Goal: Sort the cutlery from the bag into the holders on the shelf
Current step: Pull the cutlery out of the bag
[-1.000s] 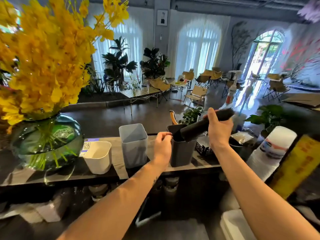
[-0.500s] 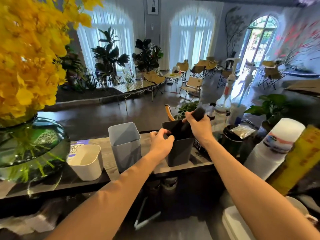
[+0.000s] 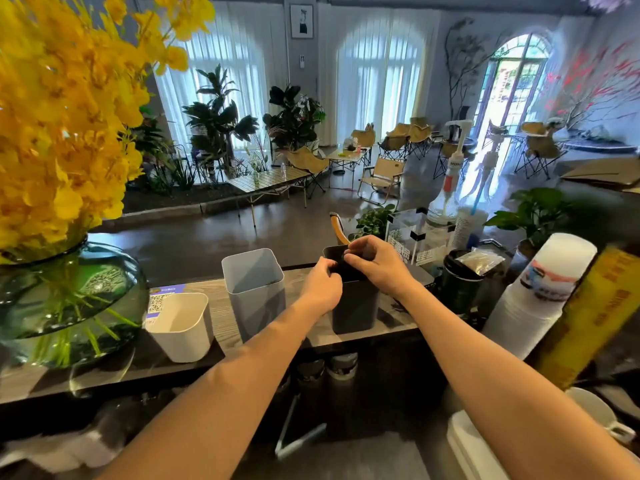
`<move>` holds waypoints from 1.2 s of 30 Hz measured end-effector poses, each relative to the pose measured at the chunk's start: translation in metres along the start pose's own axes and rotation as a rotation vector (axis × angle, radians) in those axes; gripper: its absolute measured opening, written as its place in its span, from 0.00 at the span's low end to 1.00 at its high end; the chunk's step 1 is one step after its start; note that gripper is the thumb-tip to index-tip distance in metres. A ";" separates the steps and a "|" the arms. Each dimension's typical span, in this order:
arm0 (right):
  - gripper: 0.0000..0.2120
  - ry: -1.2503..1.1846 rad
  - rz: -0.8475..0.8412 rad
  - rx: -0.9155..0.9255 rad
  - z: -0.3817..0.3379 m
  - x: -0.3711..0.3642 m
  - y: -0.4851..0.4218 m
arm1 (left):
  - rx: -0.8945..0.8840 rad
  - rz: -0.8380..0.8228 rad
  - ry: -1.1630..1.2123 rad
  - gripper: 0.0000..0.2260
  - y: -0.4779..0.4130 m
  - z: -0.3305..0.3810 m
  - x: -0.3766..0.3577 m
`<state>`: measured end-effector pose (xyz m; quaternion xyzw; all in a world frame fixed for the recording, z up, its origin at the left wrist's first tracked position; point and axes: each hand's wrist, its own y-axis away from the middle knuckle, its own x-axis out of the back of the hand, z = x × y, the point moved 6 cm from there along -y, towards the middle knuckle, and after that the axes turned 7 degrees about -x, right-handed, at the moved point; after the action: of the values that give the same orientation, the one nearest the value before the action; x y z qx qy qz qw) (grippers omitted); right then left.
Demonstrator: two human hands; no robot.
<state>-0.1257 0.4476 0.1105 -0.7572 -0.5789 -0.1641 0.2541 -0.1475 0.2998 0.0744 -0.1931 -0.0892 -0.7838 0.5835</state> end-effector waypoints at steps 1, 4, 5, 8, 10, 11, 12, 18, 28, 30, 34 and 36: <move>0.13 0.015 -0.009 -0.001 -0.002 -0.001 0.001 | -0.003 -0.003 -0.008 0.16 0.001 0.001 0.001; 0.19 0.027 -0.024 -0.042 -0.002 -0.001 0.006 | -0.018 0.009 -0.005 0.18 0.005 0.004 0.001; 0.22 0.020 -0.031 -0.060 -0.001 -0.001 0.007 | -0.022 0.015 0.005 0.19 0.007 0.004 0.001; 0.32 0.062 -0.063 -0.080 -0.002 0.001 0.016 | -0.029 0.026 0.045 0.20 0.014 0.003 0.001; 0.40 0.104 -0.075 -0.060 -0.005 0.002 0.023 | -0.062 0.040 0.046 0.19 0.021 0.001 0.004; 0.41 0.116 -0.069 -0.043 -0.008 0.003 0.025 | -0.080 0.049 0.043 0.18 0.023 0.000 0.007; 0.42 0.132 -0.058 -0.024 -0.011 0.004 0.028 | -0.084 0.054 0.039 0.18 0.028 -0.001 0.010; 0.32 0.209 0.011 0.157 -0.053 -0.005 0.052 | -0.143 0.102 -0.062 0.18 0.053 0.001 0.043; 0.18 0.190 -0.070 0.282 -0.105 -0.093 0.057 | -0.317 0.277 -0.474 0.15 0.089 -0.010 0.132; 0.18 0.296 -0.119 0.280 -0.104 -0.113 0.052 | -0.253 0.207 -0.619 0.19 0.089 -0.025 0.138; 0.17 0.474 -0.138 0.252 -0.098 -0.136 0.045 | -0.176 0.062 -0.707 0.25 0.087 -0.045 0.137; 0.16 0.502 -0.123 0.261 -0.097 -0.139 0.044 | -0.186 0.048 -0.681 0.26 0.087 -0.047 0.136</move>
<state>-0.1176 0.2727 0.1060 -0.6174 -0.5587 -0.2857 0.4744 -0.1075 0.1363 0.0795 -0.4977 -0.2022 -0.6653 0.5184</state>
